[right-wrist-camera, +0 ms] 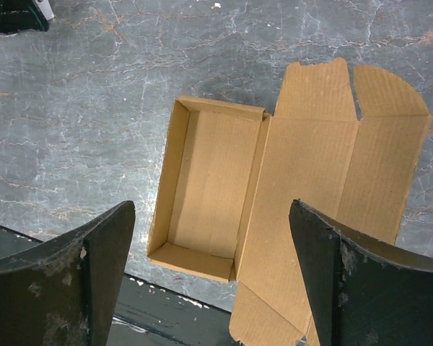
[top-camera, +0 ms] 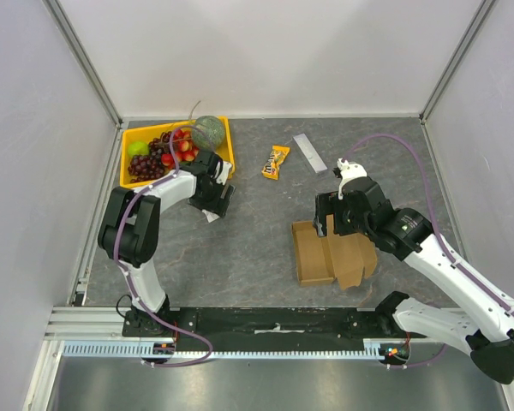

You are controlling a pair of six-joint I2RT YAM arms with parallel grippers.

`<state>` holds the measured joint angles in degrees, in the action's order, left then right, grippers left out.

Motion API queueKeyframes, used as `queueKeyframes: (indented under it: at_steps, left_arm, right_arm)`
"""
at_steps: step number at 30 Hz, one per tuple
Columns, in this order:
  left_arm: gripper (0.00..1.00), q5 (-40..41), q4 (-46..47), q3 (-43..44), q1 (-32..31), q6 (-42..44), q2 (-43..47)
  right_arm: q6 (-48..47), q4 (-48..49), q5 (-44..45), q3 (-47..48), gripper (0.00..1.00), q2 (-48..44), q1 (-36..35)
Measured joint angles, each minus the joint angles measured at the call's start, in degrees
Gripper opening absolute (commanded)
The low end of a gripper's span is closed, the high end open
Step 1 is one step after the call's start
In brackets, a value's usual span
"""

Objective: Fold the paper box

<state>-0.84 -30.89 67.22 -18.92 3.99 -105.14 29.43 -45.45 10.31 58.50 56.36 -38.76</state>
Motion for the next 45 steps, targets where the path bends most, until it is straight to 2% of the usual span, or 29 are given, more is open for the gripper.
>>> queueKeyframes:
  at_steps: [3, 10, 22, 36, 45]
  left_arm:
    - [0.83, -1.07, -0.74, 0.79, 0.00, 0.66, -0.37]
    - [0.70, -2.45, -1.92, 1.88, 0.11, 1.66, -1.18]
    - [0.55, -6.12, -3.26, 2.16, 0.17, 1.66, -1.20]
    - [0.31, -10.12, -3.82, 2.16, -0.20, 0.79, -1.16]
    - [0.29, -12.17, -5.40, 2.93, -0.24, -0.90, 1.57]
  right_arm:
    - [0.00, 0.00, 0.00, 0.00, 0.95, 0.00, 0.00]
    - [-0.02, 0.57, -0.15, -0.42, 0.95, 0.00, 0.00]
    - [0.20, 0.87, -0.28, -0.74, 0.95, 0.15, 0.00]
    - [0.55, 1.07, -0.39, -0.96, 0.95, 0.22, 0.00]
    - [0.57, 1.07, -0.39, -0.96, 0.94, 0.22, 0.00]
